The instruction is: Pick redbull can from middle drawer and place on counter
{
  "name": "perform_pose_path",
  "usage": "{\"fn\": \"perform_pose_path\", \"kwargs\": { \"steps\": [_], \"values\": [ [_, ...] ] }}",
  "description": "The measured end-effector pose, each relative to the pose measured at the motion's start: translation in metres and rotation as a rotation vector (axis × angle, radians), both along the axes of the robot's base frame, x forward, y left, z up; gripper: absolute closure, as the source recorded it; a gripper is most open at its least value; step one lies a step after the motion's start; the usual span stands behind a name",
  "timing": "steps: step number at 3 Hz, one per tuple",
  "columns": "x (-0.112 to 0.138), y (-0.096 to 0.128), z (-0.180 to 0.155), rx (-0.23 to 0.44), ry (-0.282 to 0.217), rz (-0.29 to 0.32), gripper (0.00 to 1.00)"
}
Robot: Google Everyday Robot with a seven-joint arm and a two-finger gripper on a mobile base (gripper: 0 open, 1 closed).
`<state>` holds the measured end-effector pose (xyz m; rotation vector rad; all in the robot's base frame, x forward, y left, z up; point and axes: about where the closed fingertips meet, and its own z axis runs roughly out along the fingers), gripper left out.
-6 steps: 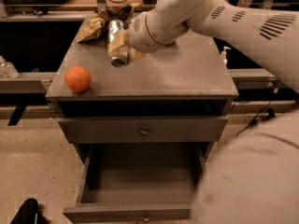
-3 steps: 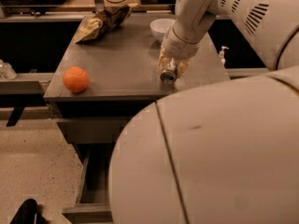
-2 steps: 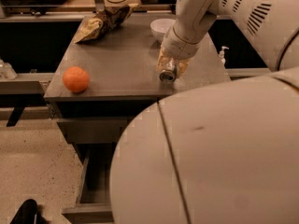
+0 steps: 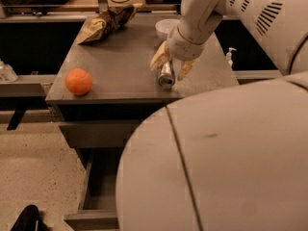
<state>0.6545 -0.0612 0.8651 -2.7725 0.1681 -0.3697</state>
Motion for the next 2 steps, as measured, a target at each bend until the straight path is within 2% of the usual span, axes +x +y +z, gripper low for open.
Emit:
{"fn": "perform_pose_path", "kwargs": {
  "steps": [1, 2],
  "values": [
    [-0.0007, 0.0011, 0.0016, 0.011, -0.001, -0.001, 0.00],
    [-0.0008, 0.0011, 0.0016, 0.011, -0.001, -0.001, 0.00]
  ]
}}
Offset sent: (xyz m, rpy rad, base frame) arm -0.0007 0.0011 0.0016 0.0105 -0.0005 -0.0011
